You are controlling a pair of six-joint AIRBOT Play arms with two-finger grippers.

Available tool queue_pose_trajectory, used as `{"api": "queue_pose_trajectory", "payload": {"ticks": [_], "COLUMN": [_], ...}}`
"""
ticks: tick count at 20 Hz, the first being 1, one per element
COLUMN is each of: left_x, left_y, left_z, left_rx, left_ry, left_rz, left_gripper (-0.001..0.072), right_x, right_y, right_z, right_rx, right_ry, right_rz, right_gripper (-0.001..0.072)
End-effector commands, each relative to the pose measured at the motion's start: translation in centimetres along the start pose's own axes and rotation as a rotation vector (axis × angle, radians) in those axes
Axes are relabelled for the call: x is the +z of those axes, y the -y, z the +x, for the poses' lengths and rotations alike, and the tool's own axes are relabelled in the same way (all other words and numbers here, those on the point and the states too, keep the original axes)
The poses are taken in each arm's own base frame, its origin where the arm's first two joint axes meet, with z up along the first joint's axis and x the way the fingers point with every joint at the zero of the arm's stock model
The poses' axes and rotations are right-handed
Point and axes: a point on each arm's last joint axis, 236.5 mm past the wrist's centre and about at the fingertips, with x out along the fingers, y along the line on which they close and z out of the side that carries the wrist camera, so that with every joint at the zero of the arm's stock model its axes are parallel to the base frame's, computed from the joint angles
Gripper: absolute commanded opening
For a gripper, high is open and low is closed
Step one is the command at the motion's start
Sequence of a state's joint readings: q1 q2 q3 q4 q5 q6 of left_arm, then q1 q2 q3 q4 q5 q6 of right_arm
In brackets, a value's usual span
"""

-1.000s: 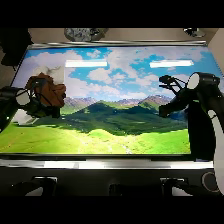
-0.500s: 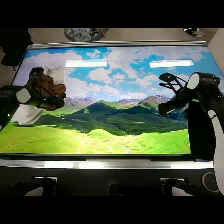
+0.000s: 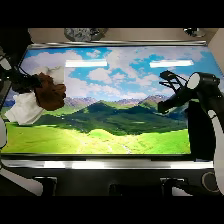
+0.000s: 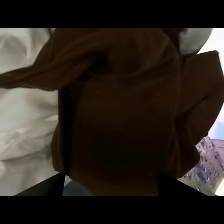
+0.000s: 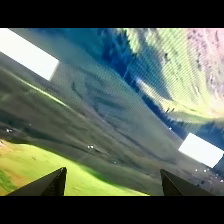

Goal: Fold the shirts.

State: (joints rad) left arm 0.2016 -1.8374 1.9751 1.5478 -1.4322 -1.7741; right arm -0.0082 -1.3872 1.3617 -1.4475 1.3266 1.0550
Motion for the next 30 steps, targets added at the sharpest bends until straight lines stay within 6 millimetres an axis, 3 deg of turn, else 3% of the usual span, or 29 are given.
{"api": "queue_pose_trajectory", "payload": {"ticks": [1,4,6,7,9,11,12,14,16,17,19,21,22,24,25,27,29,30], "left_x": [-1.5,-0.7,-1.0,-1.5,-2.4,-1.7,-0.2,3.2,4.9,4.7,2.6,-1.3,-3.6,-7.8,-9.5,-12.3,-16.2,-19.0], "left_y": [-1.0,1.5,1.5,1.3,1.0,1.9,2.7,5.2,8.4,10.0,13.3,16.5,18.0,20.4,21.5,24.4,28.2,29.9], "left_z": [5.1,7.5,8.8,9.4,9.6,7.7,5.5,-1.3,-11.6,-17.0,-28.1,-37.9,-41.9,-46.5,-47.1,-45.8,-40.2,-35.9], "left_rx": [-0.015,-0.091,-0.081,-0.076,-0.074,-0.106,-0.13,-0.19,-0.264,-0.305,-0.415,-0.563,-0.643,-0.751,-0.79,-0.855,-0.862,-0.839], "left_ry": [-0.118,-0.083,-0.1,-0.123,-0.165,-0.129,-0.059,0.132,0.37,0.48,0.695,0.876,0.946,1.006,0.996,0.91,0.719,0.593], "left_rz": [-0.046,-0.001,0.001,-0.01,-0.011,0.023,0.051,0.123,0.205,0.246,0.302,0.355,0.383,0.45,0.481,0.525,0.625,0.7], "left_gripper": [0.072,0.072,0.072,0.0685,0.0069,0.0032,0.0031,0.0031,0.0031,0.003,0.003,0.003,0.003,0.003,0.003,0.003,0.003,0.003], "right_x": [0.7,1.0,1.1,1.2,1.4,1.6,1.6,1.7,1.9,1.9,1.8,1.9,1.9,1.6,1.2,-0.5,-2.8,-4.2], "right_y": [-0.2,-0.5,-0.7,-0.9,-1.5,-1.8,-1.8,-1.7,-1.5,-1.6,-1.8,-1.9,-1.9,-2.2,-2.5,-3.2,-3.2,-3.0], "right_z": [0.0,0.0,0.0,0.0,0.0,-0.1,-0.1,-0.1,-0.3,-0.7,-2.3,-4.8,-6.3,-9.0,-10.2,-12.3,-13.6,-14.1], "right_rx": [0.01,0.022,0.029,0.037,0.063,0.077,0.078,0.071,0.061,0.06,0.048,0.014,-0.01,-0.047,-0.056,-0.076,-0.111,-0.133], "right_ry": [0.03,0.042,0.047,0.05,0.056,0.066,0.066,0.072,0.083,0.087,0.109,0.159,0.187,0.235,0.248,0.24,0.19,0.154], "right_rz": [0.006,0.011,0.013,0.016,0.022,0.026,0.026,0.025,0.023,0.021,0.013,-0.003,-0.017,-0.033,-0.04,-0.053,-0.061,-0.062], "right_gripper": [0.0679,0.0679,0.0679,0.0679,0.0679,0.0678,0.0678,0.0678,0.0678,0.0678,0.0678,0.0678,0.0678,0.0678,0.0678,0.0678,0.0679,0.0679]}}
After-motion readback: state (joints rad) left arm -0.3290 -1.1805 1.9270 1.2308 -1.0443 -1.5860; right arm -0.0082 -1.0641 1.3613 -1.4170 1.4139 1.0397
